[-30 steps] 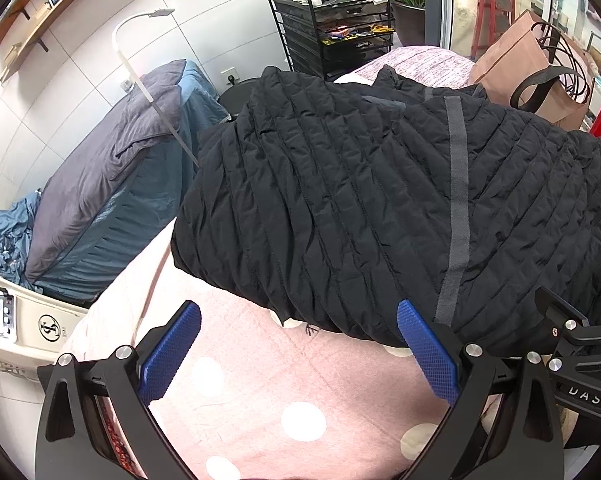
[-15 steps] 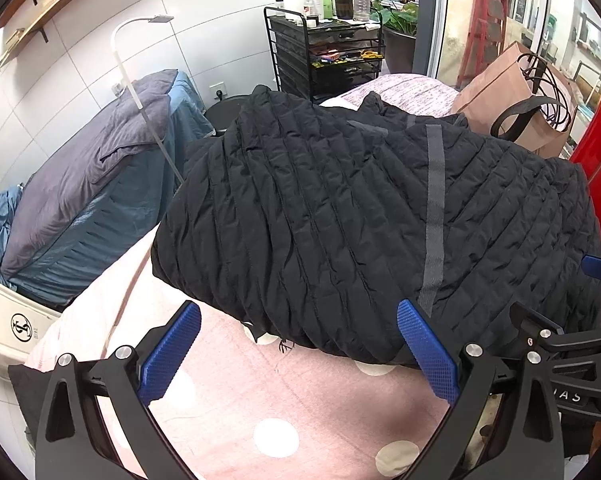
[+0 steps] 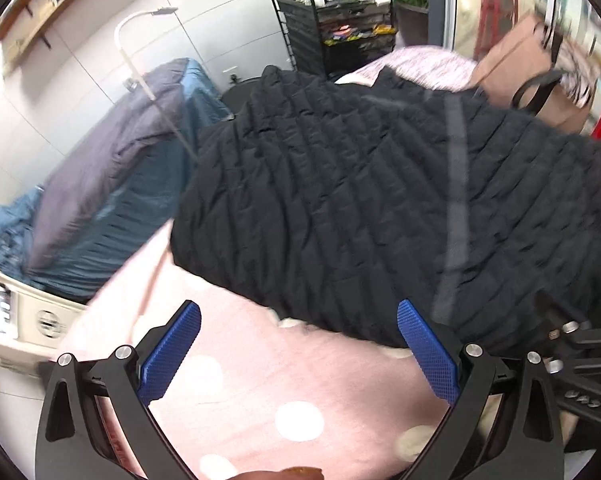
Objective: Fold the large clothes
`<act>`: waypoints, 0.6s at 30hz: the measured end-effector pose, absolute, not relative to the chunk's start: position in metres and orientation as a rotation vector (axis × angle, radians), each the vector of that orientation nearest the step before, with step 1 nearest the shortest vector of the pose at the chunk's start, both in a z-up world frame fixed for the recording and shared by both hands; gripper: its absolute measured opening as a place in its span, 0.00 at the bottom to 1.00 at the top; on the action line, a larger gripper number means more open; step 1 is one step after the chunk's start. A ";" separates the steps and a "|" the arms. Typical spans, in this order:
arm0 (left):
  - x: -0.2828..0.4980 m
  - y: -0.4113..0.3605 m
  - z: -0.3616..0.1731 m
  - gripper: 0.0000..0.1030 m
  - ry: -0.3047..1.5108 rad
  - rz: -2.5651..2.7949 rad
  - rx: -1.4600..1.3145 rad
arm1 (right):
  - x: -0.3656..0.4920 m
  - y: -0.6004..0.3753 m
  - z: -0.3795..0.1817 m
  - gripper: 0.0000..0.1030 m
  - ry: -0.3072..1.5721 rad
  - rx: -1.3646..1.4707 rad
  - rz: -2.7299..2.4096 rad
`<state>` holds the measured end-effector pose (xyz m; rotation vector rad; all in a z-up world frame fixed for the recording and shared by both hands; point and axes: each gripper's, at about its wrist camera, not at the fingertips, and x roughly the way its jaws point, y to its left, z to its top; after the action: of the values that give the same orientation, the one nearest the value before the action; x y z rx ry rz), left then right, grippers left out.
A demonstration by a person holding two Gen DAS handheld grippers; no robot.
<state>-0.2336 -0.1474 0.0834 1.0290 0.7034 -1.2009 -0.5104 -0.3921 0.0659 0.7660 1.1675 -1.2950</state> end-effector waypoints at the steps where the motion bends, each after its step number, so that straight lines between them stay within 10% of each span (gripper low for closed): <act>1: -0.234 -0.146 0.084 0.94 0.708 -1.214 1.022 | -0.510 -0.392 0.066 0.95 1.166 0.767 -1.295; 18: -0.228 -0.146 0.084 0.94 0.767 -1.220 0.983 | -0.509 -0.388 0.070 0.95 1.163 0.765 -1.293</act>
<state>-0.2281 -0.1459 0.0843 0.9829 0.7674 -1.2204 -0.5088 -0.3877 0.0697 0.7650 1.1629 -1.2928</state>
